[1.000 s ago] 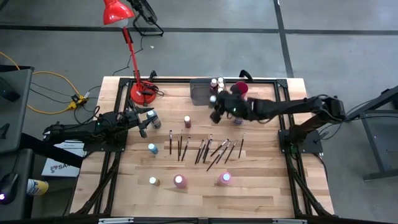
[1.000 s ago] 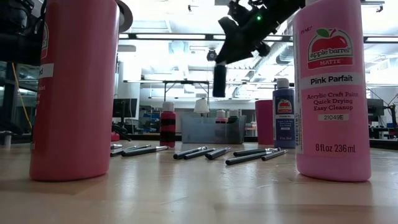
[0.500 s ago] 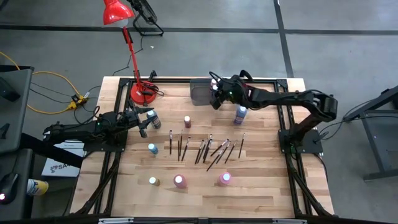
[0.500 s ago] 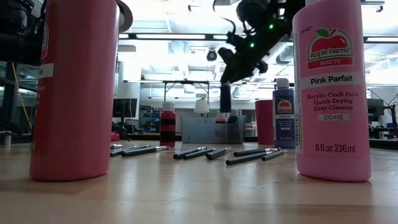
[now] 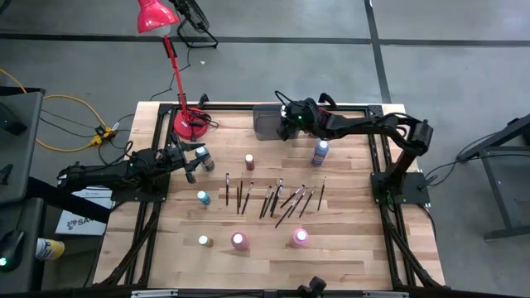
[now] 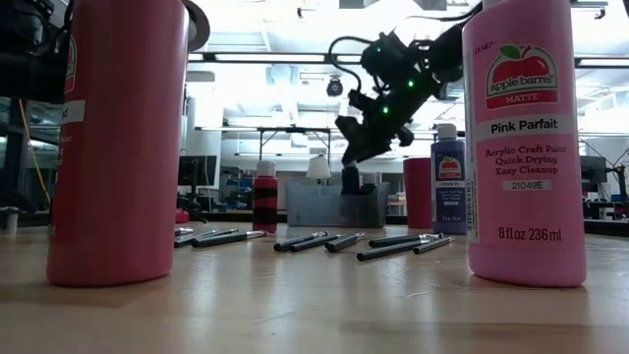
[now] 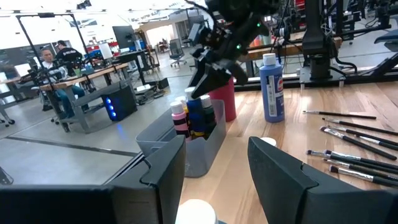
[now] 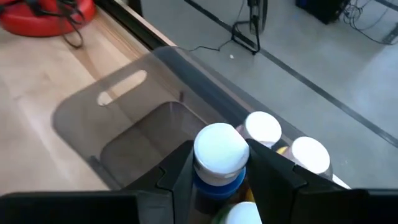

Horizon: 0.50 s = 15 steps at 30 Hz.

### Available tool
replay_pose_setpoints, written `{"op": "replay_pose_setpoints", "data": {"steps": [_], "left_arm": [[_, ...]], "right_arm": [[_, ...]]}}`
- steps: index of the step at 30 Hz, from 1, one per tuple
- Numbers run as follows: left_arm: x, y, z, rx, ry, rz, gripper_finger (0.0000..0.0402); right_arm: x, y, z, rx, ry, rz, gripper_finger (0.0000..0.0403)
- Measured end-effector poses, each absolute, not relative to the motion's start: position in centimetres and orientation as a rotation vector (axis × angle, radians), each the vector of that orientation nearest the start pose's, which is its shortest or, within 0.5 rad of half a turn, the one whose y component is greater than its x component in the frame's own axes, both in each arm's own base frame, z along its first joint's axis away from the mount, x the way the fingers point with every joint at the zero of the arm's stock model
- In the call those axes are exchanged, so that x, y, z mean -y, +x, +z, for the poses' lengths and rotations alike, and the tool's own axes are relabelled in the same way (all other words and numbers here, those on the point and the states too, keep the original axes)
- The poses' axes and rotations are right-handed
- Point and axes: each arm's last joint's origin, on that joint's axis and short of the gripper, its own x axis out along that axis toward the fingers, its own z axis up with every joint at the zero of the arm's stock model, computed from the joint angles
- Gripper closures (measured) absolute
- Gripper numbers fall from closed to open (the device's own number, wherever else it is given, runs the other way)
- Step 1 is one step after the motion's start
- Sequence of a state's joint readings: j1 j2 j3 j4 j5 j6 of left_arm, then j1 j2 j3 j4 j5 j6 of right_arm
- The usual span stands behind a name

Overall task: Pick & Place Paint Supplies
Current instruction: Put the small dark blue paint bottle into the black bin

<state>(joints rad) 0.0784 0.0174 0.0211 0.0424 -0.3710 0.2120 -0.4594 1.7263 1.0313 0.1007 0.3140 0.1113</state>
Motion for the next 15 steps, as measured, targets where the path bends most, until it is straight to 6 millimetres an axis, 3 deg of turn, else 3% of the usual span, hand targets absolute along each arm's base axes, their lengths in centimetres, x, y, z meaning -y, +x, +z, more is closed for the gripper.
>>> {"op": "replay_pose_setpoints", "data": {"steps": [15], "left_arm": [[-1.8,9.4,17.3,-0.001,0.201,0.452,0.0231]], "right_arm": [[18.6,32.3,18.5,-0.584,0.159,-0.81,0.027]]}}
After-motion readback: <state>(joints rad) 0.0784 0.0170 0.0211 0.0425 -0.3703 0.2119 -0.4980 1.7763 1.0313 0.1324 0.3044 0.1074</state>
